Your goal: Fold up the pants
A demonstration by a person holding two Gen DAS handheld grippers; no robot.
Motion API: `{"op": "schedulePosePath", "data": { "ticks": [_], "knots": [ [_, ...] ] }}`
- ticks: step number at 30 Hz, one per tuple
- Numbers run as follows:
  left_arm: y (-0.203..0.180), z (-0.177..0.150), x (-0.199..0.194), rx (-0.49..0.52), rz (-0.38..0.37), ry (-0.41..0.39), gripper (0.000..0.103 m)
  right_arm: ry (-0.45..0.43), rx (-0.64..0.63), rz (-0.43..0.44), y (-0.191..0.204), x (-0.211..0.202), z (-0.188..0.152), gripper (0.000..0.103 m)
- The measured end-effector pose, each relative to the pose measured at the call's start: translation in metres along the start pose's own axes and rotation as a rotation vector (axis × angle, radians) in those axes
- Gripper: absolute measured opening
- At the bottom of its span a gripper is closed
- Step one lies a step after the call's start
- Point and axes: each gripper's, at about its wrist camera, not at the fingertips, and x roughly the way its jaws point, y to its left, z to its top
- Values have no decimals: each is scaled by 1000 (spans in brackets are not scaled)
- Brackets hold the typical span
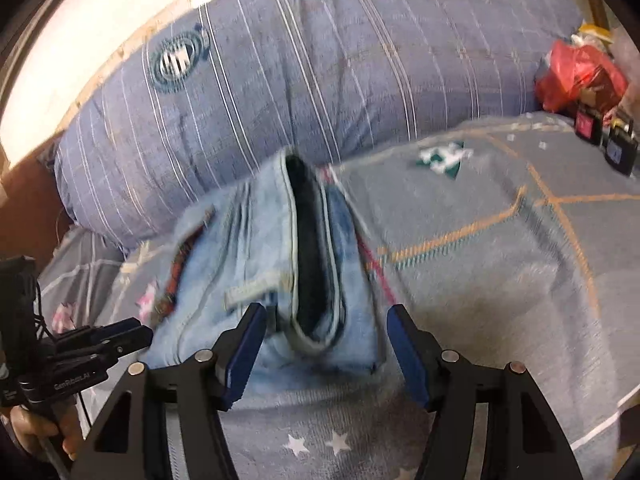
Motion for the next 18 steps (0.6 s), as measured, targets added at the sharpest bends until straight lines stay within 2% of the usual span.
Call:
{"op": "schedulePosePath", "data": {
  "ticks": [2,5,7,10,12,13,14,15,18],
  "knots": [
    [0,13,0,10,10,-15,37,-38,-6,24,1,-5,16,66],
    [0,31,8,12,16,-28,37,-48,-8,61,5,5,41,66],
    [0,38,23,-9,6,3,37,-47,-3,99,10,25,64,66],
    [-6,31,41,-19,-17,61,37,4,6,112,15,60,87,66],
    [-12,23,43,0,-5,57,36,38,25,126,17,83,100,63],
    [-13,22,44,10,1,49,36,38,29,137,18,88,102,41],
    [-12,21,45,13,0,50,36,38,22,154,21,93,105,22],
    [-11,21,47,8,-6,56,36,51,14,157,22,99,106,11],
    [-5,22,50,-30,-45,71,36,87,4,80,20,118,100,8]
  ]
}}
